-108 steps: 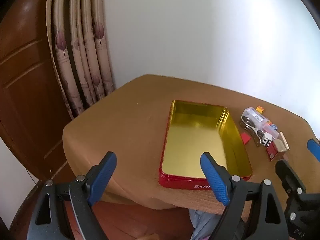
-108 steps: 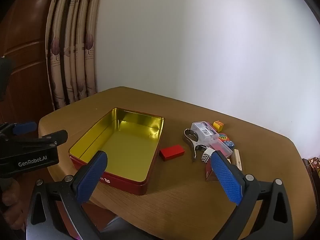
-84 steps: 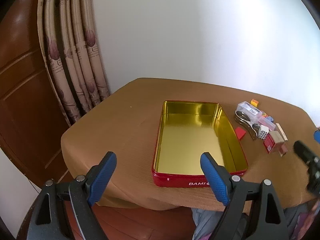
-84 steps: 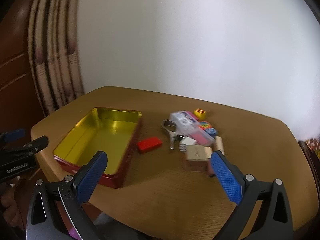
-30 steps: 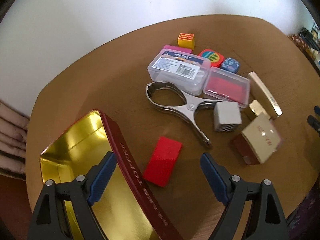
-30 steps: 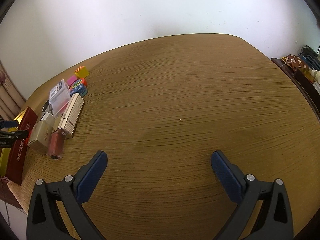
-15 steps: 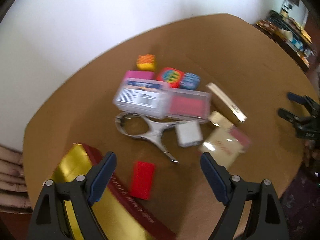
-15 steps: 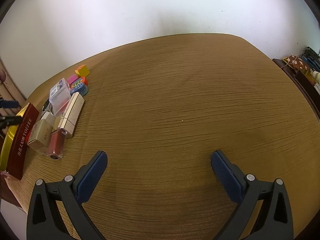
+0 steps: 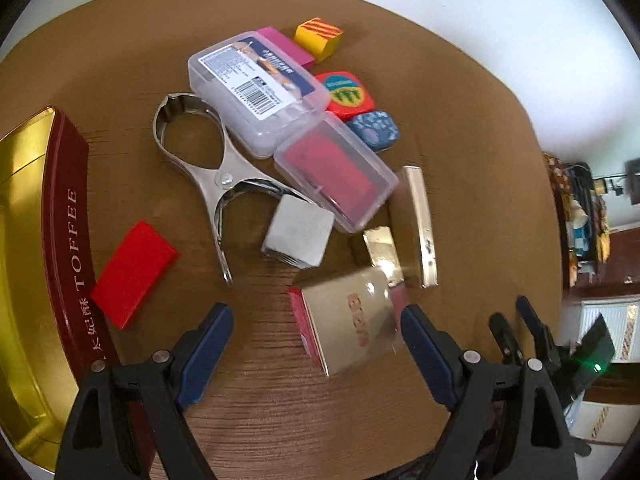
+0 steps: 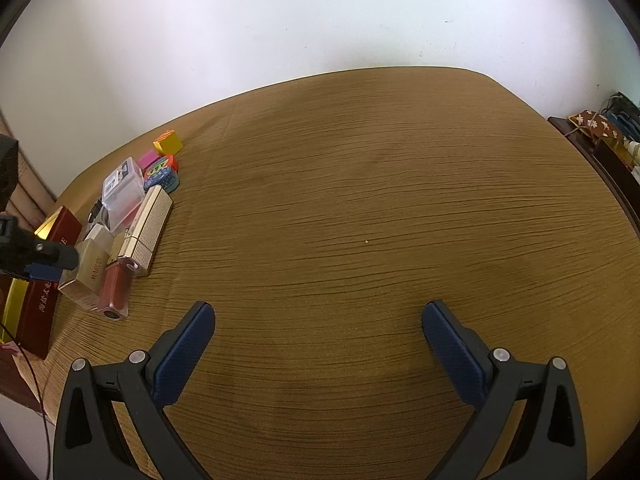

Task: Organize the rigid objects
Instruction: 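Grasp the MARUBI box with the left tool while the right tool grasps the pink lip gloss, then release the MARUBI box into the tin with the left tool while the right tool drops the lip gloss in, then grasp the gold lipstick tube with the right tool, then grasp the white zigzag cube with the left tool, then lower the white cube into the tin and open the left tool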

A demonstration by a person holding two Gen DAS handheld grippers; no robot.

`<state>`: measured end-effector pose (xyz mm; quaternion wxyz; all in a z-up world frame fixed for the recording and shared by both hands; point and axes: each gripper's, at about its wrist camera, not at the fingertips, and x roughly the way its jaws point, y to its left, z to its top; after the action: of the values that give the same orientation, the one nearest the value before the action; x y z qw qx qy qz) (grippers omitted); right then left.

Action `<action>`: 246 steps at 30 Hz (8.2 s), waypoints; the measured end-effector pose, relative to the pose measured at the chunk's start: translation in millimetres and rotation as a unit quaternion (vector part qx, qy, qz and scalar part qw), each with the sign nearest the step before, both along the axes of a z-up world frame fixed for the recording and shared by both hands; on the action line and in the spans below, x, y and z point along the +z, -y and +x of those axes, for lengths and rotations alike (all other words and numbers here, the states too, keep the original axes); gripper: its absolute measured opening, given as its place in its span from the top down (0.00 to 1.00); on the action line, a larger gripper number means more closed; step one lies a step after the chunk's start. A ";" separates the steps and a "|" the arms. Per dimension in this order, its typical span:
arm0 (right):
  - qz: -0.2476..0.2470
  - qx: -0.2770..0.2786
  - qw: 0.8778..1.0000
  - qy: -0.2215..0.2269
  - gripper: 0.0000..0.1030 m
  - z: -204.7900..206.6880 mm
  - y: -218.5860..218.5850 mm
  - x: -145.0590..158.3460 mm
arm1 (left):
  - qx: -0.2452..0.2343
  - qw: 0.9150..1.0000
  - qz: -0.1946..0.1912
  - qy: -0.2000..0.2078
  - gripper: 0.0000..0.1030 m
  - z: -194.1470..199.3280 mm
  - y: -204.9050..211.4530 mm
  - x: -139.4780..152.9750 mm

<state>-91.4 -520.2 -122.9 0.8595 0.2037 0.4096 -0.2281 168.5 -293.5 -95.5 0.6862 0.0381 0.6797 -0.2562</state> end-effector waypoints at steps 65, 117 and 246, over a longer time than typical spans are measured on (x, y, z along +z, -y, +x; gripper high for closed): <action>0.185 0.183 0.965 -0.003 0.82 92.6 -109.1 22.8 | 0.196 0.968 0.029 0.157 0.51 28.3 -230.5 68.6; 0.106 0.313 0.943 -0.023 0.79 350.7 -251.9 73.4 | 0.273 0.940 0.045 0.200 0.46 -62.5 -310.5 70.2; -0.065 0.131 0.988 -0.055 0.78 90.4 33.3 54.1 | 0.161 0.959 0.129 0.195 0.66 15.0 -214.5 39.7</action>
<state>-1.1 -553.5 -68.8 0.8693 0.0794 0.4641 -0.1505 183.5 -79.0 -55.7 0.8267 0.0661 0.5573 -0.0400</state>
